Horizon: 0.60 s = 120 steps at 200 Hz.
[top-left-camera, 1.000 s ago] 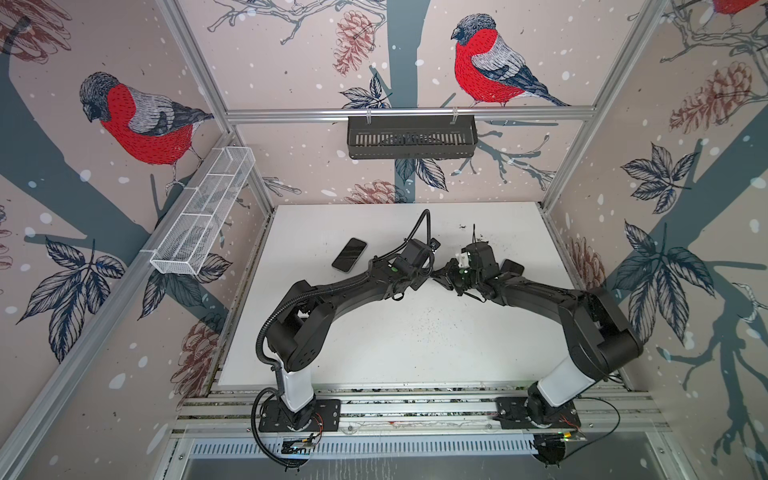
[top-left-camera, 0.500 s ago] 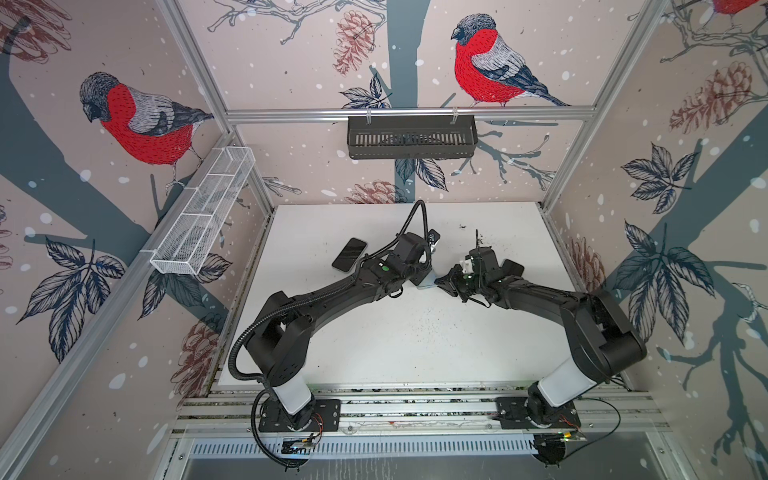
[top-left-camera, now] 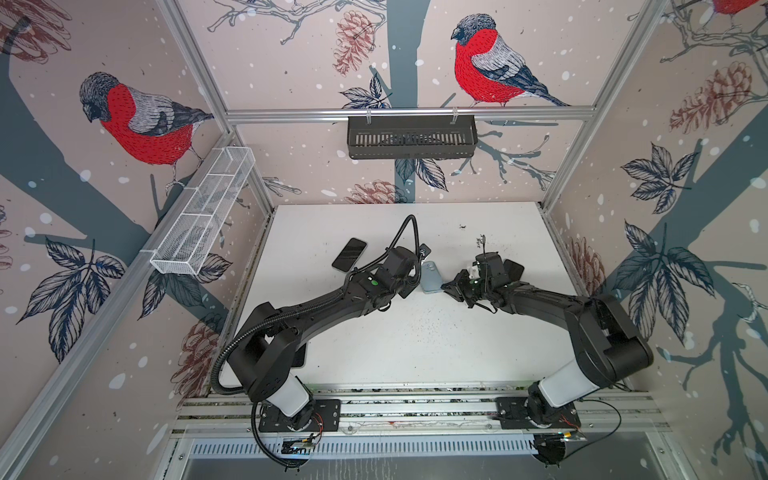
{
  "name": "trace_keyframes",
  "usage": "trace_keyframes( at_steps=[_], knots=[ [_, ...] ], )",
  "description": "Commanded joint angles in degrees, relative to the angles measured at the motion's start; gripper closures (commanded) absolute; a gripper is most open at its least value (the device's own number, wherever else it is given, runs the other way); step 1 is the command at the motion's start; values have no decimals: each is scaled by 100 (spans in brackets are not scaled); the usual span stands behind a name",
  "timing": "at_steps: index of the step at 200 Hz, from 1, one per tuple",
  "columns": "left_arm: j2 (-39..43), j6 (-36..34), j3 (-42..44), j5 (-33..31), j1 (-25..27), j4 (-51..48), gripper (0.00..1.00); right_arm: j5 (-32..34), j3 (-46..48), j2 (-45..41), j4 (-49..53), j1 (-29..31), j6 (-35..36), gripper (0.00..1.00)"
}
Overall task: Take the phone out of the phone case
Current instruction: 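Pull the blue phone out of the pale blue case with the left gripper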
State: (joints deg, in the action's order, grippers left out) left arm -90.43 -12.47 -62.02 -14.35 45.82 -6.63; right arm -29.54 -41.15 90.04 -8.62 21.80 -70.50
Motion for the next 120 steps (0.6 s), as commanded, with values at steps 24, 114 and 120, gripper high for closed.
trace_keyframes(
  at_steps=[24, 114, 120],
  knots=[
    [-267, -657, -23, -780, 178, 332, 100, 82, 10, -97, 166, -100, 58, 100],
    [-741, -1437, 201, -1146, 412, 841, 100, 52, -156, -15, 185, -253, 150, 100],
    [-779, -1474, 216, -1173, 440, 854, 100, 54, -165, 12, 170, -247, 150, 100]
  ],
)
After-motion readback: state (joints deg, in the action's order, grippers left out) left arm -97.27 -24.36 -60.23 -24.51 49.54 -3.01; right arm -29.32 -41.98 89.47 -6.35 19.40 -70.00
